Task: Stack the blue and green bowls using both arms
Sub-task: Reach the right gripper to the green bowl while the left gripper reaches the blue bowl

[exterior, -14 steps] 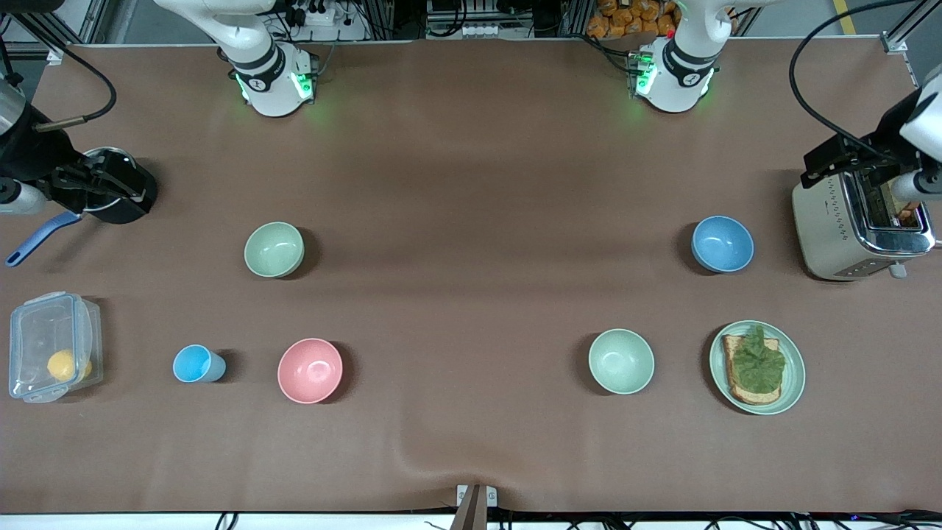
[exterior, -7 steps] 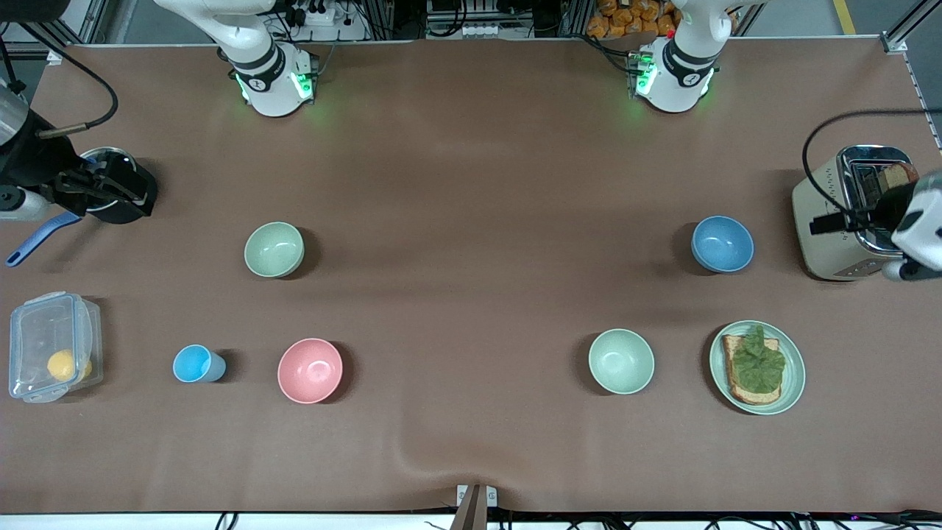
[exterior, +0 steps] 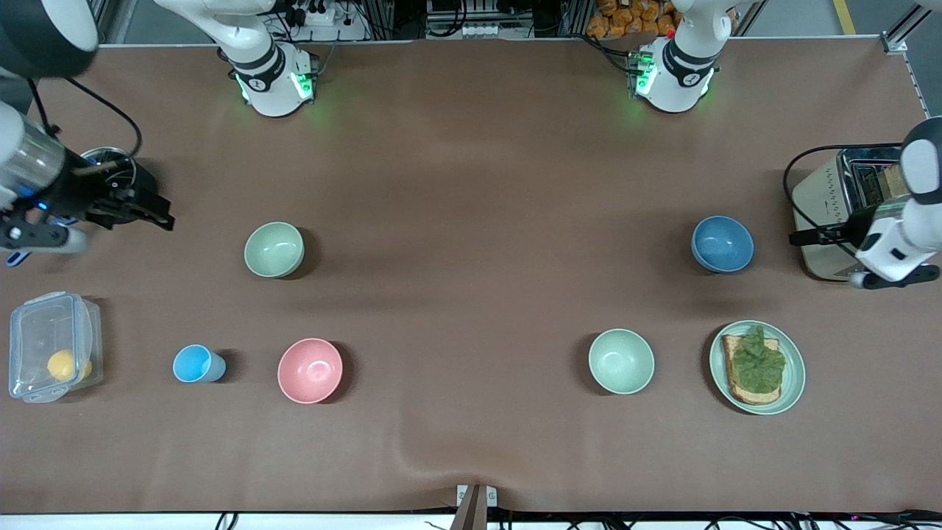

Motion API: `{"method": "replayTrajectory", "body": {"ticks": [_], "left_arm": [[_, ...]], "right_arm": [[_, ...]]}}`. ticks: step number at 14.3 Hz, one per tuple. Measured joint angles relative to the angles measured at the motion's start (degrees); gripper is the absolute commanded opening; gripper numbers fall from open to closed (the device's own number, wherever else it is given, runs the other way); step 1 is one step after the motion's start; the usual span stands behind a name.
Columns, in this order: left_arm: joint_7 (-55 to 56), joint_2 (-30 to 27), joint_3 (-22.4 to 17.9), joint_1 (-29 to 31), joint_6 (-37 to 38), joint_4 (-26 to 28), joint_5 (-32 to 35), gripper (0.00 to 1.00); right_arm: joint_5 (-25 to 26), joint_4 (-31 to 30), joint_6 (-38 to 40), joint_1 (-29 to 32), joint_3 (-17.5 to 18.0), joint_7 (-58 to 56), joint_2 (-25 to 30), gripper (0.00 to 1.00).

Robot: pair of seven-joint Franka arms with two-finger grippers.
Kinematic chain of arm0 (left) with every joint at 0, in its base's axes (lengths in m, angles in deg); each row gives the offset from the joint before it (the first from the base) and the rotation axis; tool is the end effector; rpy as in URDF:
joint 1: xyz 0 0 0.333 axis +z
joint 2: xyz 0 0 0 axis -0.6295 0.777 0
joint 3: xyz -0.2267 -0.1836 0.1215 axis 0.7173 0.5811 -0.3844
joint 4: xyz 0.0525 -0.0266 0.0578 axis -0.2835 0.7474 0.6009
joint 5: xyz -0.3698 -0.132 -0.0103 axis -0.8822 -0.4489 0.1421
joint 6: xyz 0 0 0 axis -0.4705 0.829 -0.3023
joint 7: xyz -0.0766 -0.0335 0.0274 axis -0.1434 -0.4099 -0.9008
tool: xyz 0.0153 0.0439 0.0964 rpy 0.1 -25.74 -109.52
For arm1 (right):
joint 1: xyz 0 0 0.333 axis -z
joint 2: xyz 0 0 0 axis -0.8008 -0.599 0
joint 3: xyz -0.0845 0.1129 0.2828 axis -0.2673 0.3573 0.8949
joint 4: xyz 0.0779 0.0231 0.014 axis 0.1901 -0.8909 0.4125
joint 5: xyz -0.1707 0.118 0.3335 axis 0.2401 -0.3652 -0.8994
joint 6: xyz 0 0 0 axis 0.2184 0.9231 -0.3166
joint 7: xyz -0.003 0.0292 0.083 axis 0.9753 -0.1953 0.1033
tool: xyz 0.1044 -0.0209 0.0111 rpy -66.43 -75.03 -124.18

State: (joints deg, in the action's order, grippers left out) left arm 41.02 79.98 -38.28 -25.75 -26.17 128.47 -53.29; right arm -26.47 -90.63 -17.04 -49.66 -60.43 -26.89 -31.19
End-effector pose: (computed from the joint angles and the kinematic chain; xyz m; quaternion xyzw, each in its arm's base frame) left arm 0.5595 0.1116 0.3585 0.9871 0.0626 -0.1470 0.0073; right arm 0.5817 0.0378 0.5667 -0.9994 0.0180 0.0207 0.0224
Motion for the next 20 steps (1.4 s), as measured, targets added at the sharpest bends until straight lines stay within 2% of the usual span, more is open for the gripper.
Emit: {"method": "replayTrajectory", "body": {"ticks": [4,6,14,20], "left_arm": [[0.00,0.18,0.21,0.07,-8.96,9.27,0.00,1.00],[0.00,0.66,0.20,0.14,-10.02,11.06,0.00,1.00],[0.00,5.26,0.16,0.18,-11.55,11.41,0.00,1.00],[0.00,7.54,0.16,0.18,-12.72,11.40,0.00,1.00]], "right_arm": [[-0.98,-4.31,-6.05,1.54,-0.11,-4.20,-3.67,1.00],[-0.98,-6.99,-10.47,1.89,-0.21,-4.79,-5.27,1.00],[-0.97,-21.95,-29.77,3.54,-0.34,-12.03,-10.01,1.00],[-0.98,-25.03,-34.31,3.55,-0.22,-13.02,-14.19,1.00]]}}
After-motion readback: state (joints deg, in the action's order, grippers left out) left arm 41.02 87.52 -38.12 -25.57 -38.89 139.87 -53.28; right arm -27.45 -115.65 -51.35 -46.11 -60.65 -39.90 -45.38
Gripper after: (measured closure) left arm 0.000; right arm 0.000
